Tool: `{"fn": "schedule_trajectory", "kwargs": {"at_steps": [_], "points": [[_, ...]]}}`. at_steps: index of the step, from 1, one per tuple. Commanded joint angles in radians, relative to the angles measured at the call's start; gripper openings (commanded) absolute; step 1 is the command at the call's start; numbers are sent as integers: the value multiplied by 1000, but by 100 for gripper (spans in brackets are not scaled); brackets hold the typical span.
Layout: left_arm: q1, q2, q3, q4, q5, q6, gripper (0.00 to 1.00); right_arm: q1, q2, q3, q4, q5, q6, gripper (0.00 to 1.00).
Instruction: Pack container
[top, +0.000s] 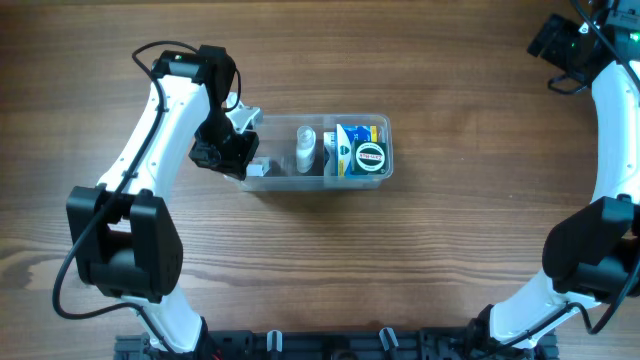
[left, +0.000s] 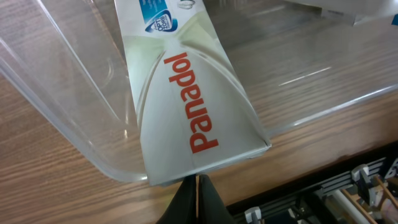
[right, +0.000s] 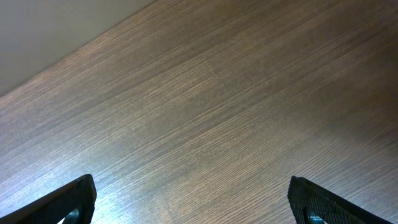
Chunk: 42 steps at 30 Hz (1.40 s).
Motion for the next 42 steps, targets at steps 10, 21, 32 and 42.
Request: {"fn": "schedule_trajectory", "kwargs": {"at_steps": [10, 21, 32, 42], "points": [[-7, 19, -5, 206, 20, -33, 4, 3, 6, -1, 2, -9, -9, 100], [-1, 16, 220, 268, 19, -137, 100, 3, 6, -1, 2, -9, -9, 100], [53, -214, 455, 132, 19, -208, 100, 3, 6, -1, 2, -9, -9, 100], [58, -371, 455, -71, 16, -266, 100, 3, 6, -1, 2, -9, -9, 100]]}}
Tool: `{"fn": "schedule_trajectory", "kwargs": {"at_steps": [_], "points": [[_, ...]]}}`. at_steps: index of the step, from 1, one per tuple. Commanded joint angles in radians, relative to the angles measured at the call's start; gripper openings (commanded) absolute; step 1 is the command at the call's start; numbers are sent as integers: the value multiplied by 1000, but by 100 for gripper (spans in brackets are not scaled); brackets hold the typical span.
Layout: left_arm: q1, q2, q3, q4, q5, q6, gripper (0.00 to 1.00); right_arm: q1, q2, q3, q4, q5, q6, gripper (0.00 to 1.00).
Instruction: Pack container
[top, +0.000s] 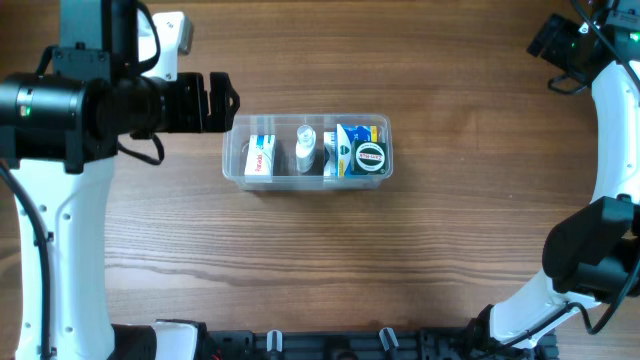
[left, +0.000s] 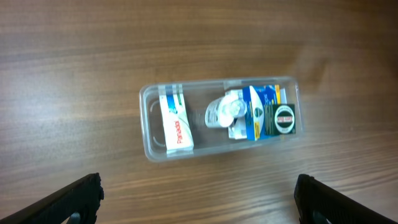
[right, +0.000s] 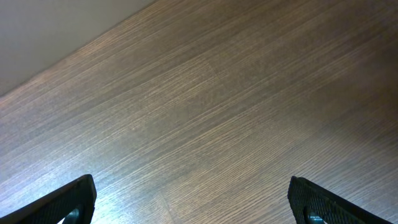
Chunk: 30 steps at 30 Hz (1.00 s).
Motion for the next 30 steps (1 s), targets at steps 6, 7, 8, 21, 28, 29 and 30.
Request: {"fn": "schedule_trajectory", "kwargs": {"at_steps": [6, 7, 8, 21, 28, 29, 30], "points": [[4, 2, 11, -4, 13, -20, 100, 3, 6, -1, 2, -9, -9, 100], [4, 2, 11, -3, 13, -20, 100, 3, 6, -1, 2, -9, -9, 100], [4, 2, 11, -4, 13, -20, 100, 3, 6, -1, 2, -9, -9, 100], [5, -130, -97, 9, -139, -9, 100, 3, 6, -1, 2, -9, -9, 100], [33, -469, -574, 352, -153, -9, 100, 3, 6, -1, 2, -9, -9, 100], [49, -521, -664, 423, -153, -9, 100, 3, 6, -1, 2, -9, -9, 100], [71, -595, -790, 529, -149, -9, 100, 3, 6, -1, 2, -9, -9, 100]]}}
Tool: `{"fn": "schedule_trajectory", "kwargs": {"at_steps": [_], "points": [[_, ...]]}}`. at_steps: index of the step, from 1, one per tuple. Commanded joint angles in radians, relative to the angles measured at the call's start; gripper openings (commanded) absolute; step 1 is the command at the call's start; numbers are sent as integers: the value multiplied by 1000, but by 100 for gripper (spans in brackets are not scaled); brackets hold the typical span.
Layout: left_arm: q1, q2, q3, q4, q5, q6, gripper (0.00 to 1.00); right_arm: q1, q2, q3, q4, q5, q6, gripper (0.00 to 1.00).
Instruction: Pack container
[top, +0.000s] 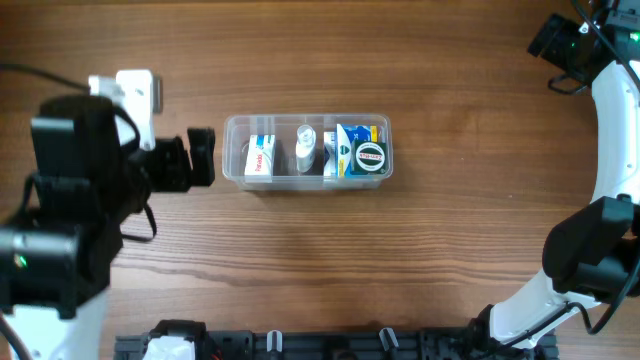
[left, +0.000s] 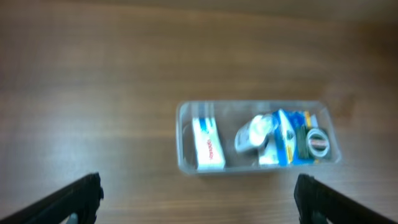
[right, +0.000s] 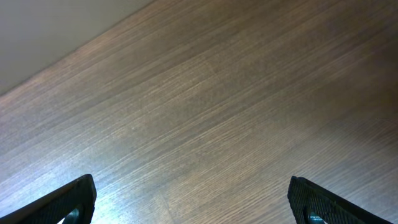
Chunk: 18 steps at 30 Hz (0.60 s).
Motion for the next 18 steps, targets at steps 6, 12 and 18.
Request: {"fn": "schedule_trajectory", "kwargs": {"at_steps": [6, 12, 18], "points": [[84, -486, -723, 536, -2, -6, 100, 3, 6, -1, 3, -10, -9, 100], [84, -785, -976, 690, -34, -217, 100, 3, 6, -1, 3, -9, -9, 100], [84, -925, -1098, 760, -119, -380, 100, 3, 6, -1, 3, -10, -9, 100]]}}
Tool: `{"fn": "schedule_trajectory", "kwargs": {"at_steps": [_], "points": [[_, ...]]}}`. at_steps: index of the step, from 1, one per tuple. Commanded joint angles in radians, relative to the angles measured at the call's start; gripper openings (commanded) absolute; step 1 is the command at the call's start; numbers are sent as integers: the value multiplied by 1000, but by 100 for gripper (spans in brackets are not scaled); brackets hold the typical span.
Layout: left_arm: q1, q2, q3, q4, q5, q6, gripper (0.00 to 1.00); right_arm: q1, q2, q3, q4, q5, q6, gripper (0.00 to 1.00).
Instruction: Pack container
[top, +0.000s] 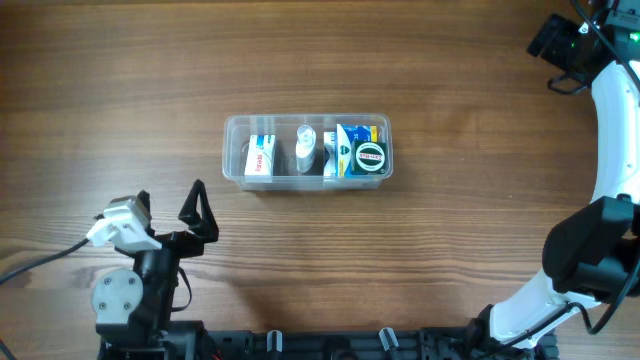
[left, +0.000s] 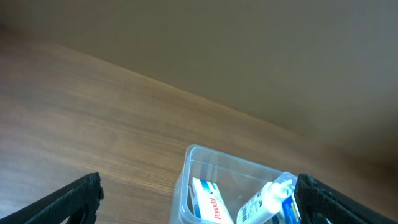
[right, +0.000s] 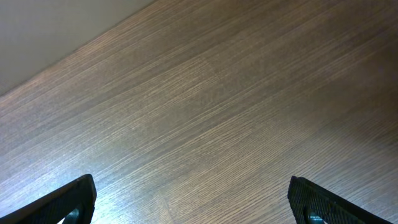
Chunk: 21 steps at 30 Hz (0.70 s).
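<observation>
The clear plastic container (top: 232, 150) lies at the table's middle. It holds a white Panadol box (top: 261, 158) at its left end, a white bottle (top: 305, 148), a blue pack (top: 350, 138) and a round dark tin (top: 371, 156). My left gripper (top: 170, 205) is open and empty at the front left, well short of the container and facing it. In the left wrist view the container (left: 186, 162), Panadol box (left: 208, 202) and bottle (left: 267, 196) show low between the fingers. My right gripper (right: 199, 202) is open over bare wood at the far right.
The right arm (top: 610, 150) runs along the table's right side. The left arm's base (top: 125, 300) sits at the front left edge. A plain wall rises behind the table's far edge (left: 205, 102).
My left gripper has moved from just left of the container to low at the front left, still open. The container, its contents and the right arm are unchanged.
At first my left gripper was shut at the container's left end with the Panadol box at its tips. Then it was open high above, the box lying in the container. Then it stood left of the container, and now sits low at the front left.
</observation>
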Motion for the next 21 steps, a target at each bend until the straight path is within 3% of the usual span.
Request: {"fn": "schedule_trajectory", "kwargs": {"at_steps": [1, 7, 21], "points": [[5, -59, -60, 27, -50, -85, 100, 3, 6, -1, 3, -9, -10, 100], [5, -181, -165, 94, -50, -85, 100, 3, 6, -1, 3, -9, -9, 100], [5, -180, -346, 341, -50, -85, 100, 3, 6, -1, 3, -9, -9, 100]]}}
